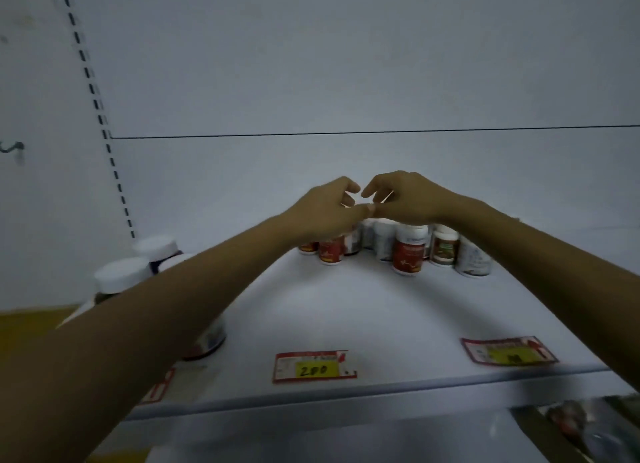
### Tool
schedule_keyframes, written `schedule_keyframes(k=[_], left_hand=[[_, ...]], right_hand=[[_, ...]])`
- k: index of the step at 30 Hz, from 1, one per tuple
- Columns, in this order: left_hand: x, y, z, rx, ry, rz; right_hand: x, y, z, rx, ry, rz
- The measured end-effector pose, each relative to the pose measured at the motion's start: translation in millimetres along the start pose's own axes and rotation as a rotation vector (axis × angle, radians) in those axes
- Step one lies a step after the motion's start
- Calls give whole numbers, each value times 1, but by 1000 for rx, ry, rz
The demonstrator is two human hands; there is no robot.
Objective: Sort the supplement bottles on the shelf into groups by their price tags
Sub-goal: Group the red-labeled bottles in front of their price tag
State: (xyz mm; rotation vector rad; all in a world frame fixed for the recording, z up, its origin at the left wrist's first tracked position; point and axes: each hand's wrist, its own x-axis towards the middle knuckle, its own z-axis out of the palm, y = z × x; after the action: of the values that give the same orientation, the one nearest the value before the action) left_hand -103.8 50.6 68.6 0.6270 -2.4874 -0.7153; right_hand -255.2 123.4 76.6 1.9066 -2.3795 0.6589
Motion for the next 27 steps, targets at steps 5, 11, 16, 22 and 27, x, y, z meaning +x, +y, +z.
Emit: schedule_keyframes(k=[5,11,16,22,27], left_hand=[[6,20,86,-67,-11,-88],[-1,25,146,-226,98,-197],[-3,4,166,-144,158,-349],[0,-2,168,-159,189,-346],[-1,2,168,-213,222,-291]], right_hand=[[-22,80,-16,-15,34,61],[-26,113,6,-43,142,-36],[-25,116,33,-215,210,-160],[-19,111,41,-61,292,-208],[-28,104,50,199,323,-210]])
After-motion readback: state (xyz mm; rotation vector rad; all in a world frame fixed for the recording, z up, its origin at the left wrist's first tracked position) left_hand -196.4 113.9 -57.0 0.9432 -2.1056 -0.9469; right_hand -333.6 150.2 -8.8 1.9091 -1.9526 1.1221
